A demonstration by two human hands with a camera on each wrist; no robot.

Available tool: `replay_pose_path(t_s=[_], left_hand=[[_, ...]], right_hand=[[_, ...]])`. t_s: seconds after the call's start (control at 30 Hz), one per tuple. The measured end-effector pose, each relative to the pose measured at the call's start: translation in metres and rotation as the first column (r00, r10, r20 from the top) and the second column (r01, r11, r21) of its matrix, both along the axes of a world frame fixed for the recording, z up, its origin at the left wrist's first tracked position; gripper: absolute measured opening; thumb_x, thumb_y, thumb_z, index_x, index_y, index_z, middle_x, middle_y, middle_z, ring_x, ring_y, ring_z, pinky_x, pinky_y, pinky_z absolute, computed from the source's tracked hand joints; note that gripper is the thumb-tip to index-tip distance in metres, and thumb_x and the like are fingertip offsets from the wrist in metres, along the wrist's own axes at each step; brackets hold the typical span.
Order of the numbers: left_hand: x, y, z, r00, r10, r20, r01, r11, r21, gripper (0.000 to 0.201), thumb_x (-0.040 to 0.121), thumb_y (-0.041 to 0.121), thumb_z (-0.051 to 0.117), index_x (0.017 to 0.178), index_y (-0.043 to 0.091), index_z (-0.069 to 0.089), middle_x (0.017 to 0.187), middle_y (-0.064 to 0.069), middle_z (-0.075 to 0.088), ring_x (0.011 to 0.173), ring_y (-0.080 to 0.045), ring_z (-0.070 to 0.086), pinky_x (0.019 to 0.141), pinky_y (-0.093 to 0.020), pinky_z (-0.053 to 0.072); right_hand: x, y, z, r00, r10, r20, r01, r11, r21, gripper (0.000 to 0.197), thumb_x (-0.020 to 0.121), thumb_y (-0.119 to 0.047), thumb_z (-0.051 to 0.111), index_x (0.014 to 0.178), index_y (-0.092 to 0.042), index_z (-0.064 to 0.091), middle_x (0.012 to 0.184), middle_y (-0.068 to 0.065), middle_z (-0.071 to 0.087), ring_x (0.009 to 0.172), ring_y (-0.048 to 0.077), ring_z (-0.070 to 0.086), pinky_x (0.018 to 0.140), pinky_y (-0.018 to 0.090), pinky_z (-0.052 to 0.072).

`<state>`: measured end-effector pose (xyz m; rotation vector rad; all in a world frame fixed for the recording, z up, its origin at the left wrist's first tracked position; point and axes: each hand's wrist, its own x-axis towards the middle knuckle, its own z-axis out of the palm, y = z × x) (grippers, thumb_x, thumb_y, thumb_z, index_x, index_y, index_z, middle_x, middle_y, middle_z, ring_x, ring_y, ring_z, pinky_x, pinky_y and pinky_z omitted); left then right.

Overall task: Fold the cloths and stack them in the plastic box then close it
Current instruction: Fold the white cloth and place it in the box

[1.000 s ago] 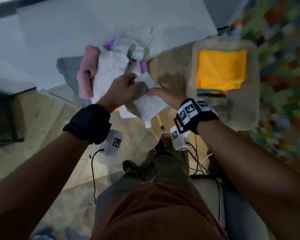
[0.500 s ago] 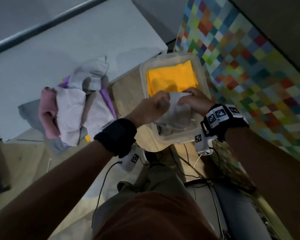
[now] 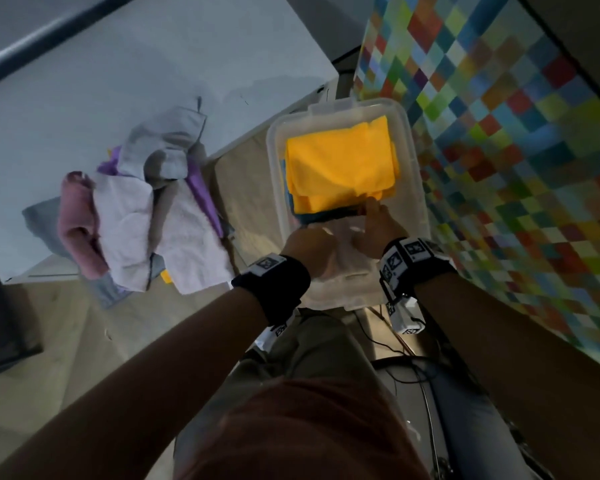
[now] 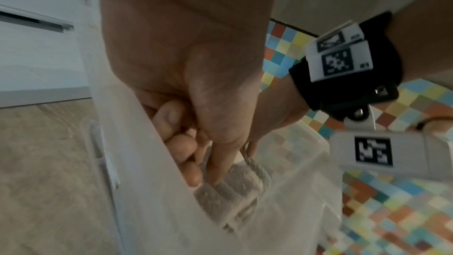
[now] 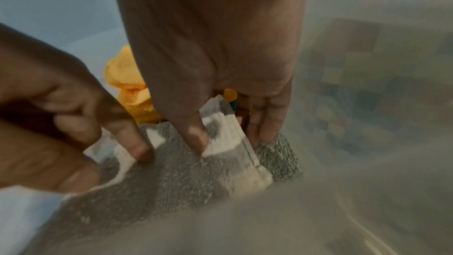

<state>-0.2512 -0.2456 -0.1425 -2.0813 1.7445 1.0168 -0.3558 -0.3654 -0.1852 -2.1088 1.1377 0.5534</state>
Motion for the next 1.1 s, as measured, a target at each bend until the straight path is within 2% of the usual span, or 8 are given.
replay_pose_path(t_s=[0.13,0.3,0.43,0.53,0.6,0.8,0.97,1.1], left_hand=[[0.018,-0.004,0.019,0.967,0.125,-0.224,-0.150,0.983,-0.101,0.024,0.100,0.016,0.047,0.104,0.004,0.066,0.086,-0.009,0.064,0.072,-0.023,0.056,0.065,-0.035,0.041],[0.062,0.014,0.043,0.946,0.202,-0.252,-0.254,0.947,-0.196,0.023,0.096,0.032,0.053,0.099,0.015,0.068,0.080,0.000,0.064,0.072,-0.021,0.060,0.072,-0.042,0.050],[0.091,0.043,0.046,0.923,0.282,-0.262,-0.341,0.916,-0.213,0.018,0.092,0.038,0.058,0.100,0.026,0.068,0.067,0.020,0.052,0.065,-0.004,0.057,0.072,-0.029,0.048],[0.103,0.073,0.047,0.894,0.350,-0.280,-0.430,0.844,-0.320,0.013,0.088,0.029,0.063,0.098,0.024,0.069,0.064,0.022,0.048,0.069,-0.005,0.058,0.070,-0.018,0.039],[0.114,0.099,0.050,0.842,0.425,-0.332,-0.532,0.758,-0.378,0.008,0.085,0.025,0.066,0.093,0.022,0.069,0.058,0.021,0.051,0.058,0.002,0.056,0.060,-0.012,0.037],[0.168,0.200,0.038,0.744,0.623,-0.244,-0.658,0.618,-0.430,0.018,0.082,0.019,0.063,0.099,0.014,0.068,0.084,-0.005,0.069,0.085,-0.022,0.064,0.076,-0.023,0.040],[0.212,0.269,-0.008,0.598,0.787,-0.152,-0.779,0.526,-0.341,0.050,0.082,0.020,0.069,0.128,0.008,0.053,0.112,-0.024,0.060,0.106,-0.036,0.058,0.088,-0.033,0.042],[0.228,0.292,-0.045,0.596,0.795,-0.109,-0.789,0.555,-0.263,0.058,0.078,0.033,0.070,0.131,0.017,0.055,0.122,-0.026,0.057,0.115,-0.038,0.055,0.095,-0.033,0.041]], right_hand=[[0.004,-0.001,0.012,0.999,0.018,-0.032,-0.021,0.995,-0.099,0.070,0.082,-0.038,0.073,0.136,-0.019,0.033,0.136,0.017,0.034,0.116,0.043,0.045,0.086,0.052,0.046],[0.028,0.010,0.037,0.994,0.087,-0.073,-0.073,0.982,0.176,0.049,0.087,-0.039,0.068,0.125,-0.019,0.045,0.118,0.010,0.053,0.102,0.034,0.054,0.089,0.052,0.047],[0.040,0.035,0.059,0.969,0.199,-0.148,-0.166,0.964,0.210,0.051,0.092,-0.031,0.063,0.130,0.002,0.055,0.121,0.024,0.060,0.104,0.040,0.060,0.079,0.044,0.047],[0.050,0.057,0.082,0.978,0.190,-0.085,-0.174,0.970,0.172,0.025,0.092,-0.027,0.064,0.085,-0.003,0.065,0.083,0.022,0.056,0.073,0.035,0.055,0.066,0.039,0.038],[0.060,0.074,0.093,0.988,0.154,-0.007,-0.151,0.977,0.149,0.033,0.090,-0.022,0.063,0.066,-0.008,0.045,0.065,0.015,0.039,0.059,0.027,0.040,0.062,0.036,0.032],[0.112,0.155,0.110,0.958,-0.002,0.286,-0.039,0.990,0.136,0.013,0.080,-0.023,0.069,0.090,-0.018,0.065,0.086,-0.002,0.065,0.086,0.020,0.062,0.073,0.033,0.051],[0.172,0.208,0.074,0.965,0.030,0.261,-0.100,0.960,0.260,0.025,0.070,-0.032,0.067,0.093,-0.029,0.060,0.104,0.001,0.067,0.097,0.022,0.065,0.087,0.038,0.054],[0.213,0.233,0.036,0.984,0.069,0.166,-0.120,0.941,0.316,0.037,0.077,-0.029,0.069,0.113,-0.028,0.058,0.113,0.000,0.063,0.103,0.021,0.062,0.090,0.041,0.055]])
